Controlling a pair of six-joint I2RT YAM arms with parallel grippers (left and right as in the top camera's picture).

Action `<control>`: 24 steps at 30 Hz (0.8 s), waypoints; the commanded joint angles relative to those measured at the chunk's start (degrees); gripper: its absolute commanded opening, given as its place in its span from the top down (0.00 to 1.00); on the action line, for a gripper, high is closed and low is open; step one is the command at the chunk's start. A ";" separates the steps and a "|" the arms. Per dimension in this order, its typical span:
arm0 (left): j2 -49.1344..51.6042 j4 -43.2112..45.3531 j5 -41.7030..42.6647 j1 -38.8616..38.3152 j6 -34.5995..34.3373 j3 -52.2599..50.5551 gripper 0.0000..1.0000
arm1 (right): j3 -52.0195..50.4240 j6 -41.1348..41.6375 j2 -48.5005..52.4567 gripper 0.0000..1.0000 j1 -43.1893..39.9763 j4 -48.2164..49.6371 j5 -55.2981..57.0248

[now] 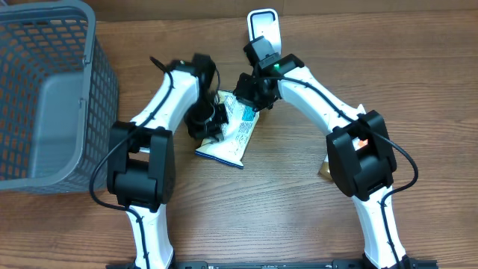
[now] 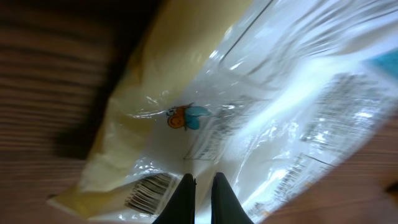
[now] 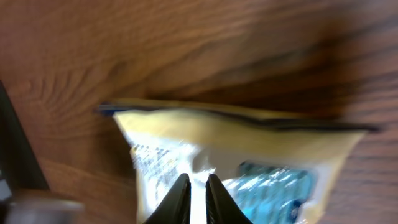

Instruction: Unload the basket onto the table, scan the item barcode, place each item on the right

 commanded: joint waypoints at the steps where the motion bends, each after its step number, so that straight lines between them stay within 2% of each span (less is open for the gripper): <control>1: 0.22 2.49 1.11 0.00 0.00 -5.51 0.96 | -0.31 -0.44 0.90 0.89 -0.15 1.05 1.03; 4: 0.22 3.13 -2.62 0.04 -0.02 -7.45 0.96 | -0.28 -0.35 2.80 0.96 0.04 0.46 4.07; 9: 0.17 -2.97 -8.44 0.13 0.02 -5.29 0.96 | 0.07 0.07 3.10 0.96 -1.75 -3.98 11.89; 17: 0.15 -16.28 -12.63 0.44 0.04 12.41 0.96 | 7.19 1.46 -0.20 0.96 -6.88 -18.67 18.27; 18: 0.15 -17.05 -13.03 0.42 0.07 14.67 0.96 | 8.13 0.90 -0.98 0.96 -7.48 -20.37 17.66; 20: 0.15 -16.15 -14.29 0.44 -0.02 18.67 0.96 | 8.85 -5.75 -2.93 0.96 -8.13 -21.14 10.60; 24: 0.20 -11.06 -15.23 0.44 -1.57 18.80 0.96 | 8.72 -16.13 -3.10 0.88 -7.61 -18.56 -5.86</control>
